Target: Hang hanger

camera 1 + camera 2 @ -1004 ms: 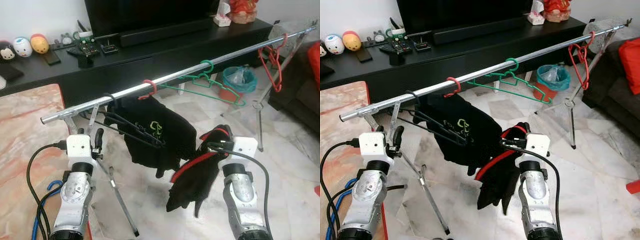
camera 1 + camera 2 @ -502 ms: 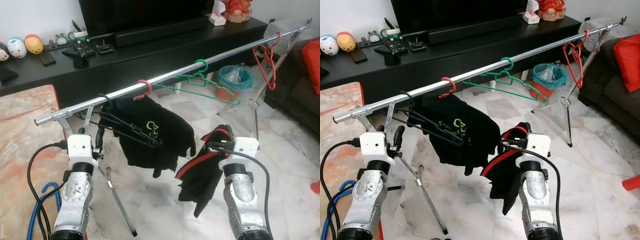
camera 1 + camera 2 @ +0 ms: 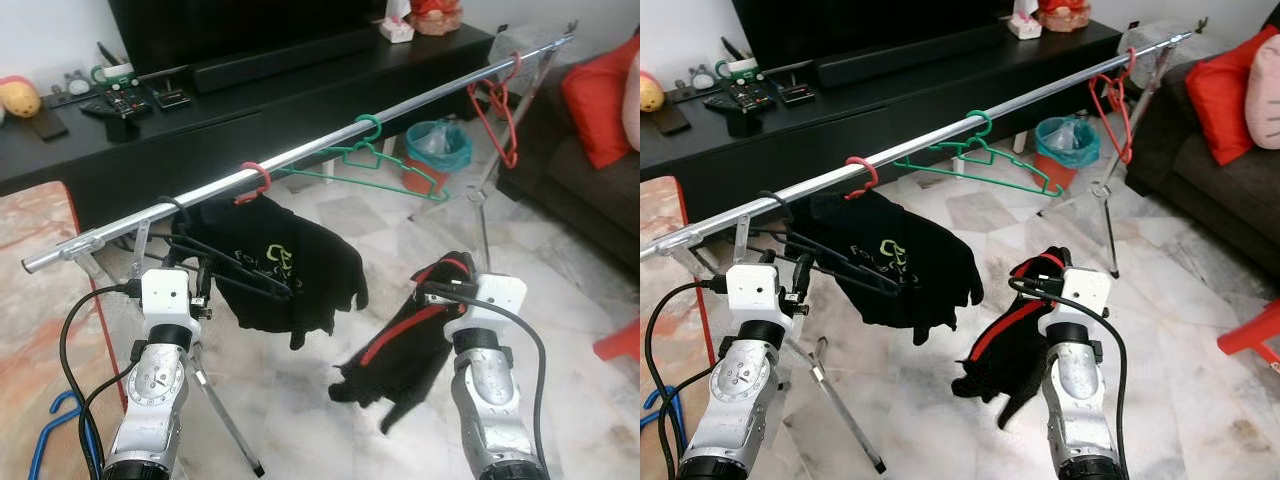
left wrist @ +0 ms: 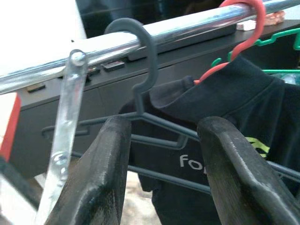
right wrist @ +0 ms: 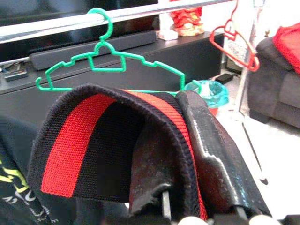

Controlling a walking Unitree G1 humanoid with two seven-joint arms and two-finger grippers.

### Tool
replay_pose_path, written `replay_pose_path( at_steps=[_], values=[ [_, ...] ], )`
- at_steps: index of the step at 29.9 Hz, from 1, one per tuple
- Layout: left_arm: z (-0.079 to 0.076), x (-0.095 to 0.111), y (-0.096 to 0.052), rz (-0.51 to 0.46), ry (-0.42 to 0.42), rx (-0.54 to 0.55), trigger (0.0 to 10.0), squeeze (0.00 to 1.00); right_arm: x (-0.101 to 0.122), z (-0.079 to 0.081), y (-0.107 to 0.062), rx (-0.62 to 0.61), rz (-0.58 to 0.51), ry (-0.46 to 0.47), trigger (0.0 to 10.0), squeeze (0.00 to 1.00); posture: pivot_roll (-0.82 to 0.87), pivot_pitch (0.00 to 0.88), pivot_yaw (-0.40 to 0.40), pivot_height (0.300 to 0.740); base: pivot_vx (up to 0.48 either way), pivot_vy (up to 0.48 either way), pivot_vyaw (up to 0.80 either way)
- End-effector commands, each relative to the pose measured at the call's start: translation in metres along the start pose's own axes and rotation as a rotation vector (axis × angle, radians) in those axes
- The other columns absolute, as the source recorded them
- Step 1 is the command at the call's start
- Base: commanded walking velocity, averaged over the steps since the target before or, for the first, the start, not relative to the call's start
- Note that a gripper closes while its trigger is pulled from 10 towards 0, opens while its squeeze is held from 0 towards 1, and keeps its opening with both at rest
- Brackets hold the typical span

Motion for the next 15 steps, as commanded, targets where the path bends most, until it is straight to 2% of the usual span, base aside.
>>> replay_pose_path(
  at_steps=[1,6,15],
  values=[
    [0.0037,-0.0004,-0.0015,0.006,0.008,0.011,10.0,0.00,0.0054,0.0004,0.0020,0.005,-0.023,-0.006,10.0,0.00,0.03,0.080,0.000,0.740,0.000,0.000,0.00],
    [0.0042,-0.0010,-0.0015,0.008,0.011,0.015,10.0,0.00,0.0065,0.0032,0.0017,0.020,-0.029,-0.024,10.0,0.00,0.03,0.079,-0.001,0.740,0.000,0.000,0.00],
    [0.0065,-0.0025,-0.0019,0.014,0.019,0.023,10.0,0.00,0.0066,0.0042,0.0014,0.022,-0.031,-0.012,10.0,0.00,0.03,0.080,0.000,0.740,0.269,0.000,0.00]
  ],
)
Point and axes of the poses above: a point about 5 cm out from each wrist's last joint towards the gripper, its own y axis pointing out of the wrist towards the gripper, its own x axis along the axis of the wrist's last joint, z = x × y, the point moved 6 cm from there along y, pointing out of the wrist towards the gripper
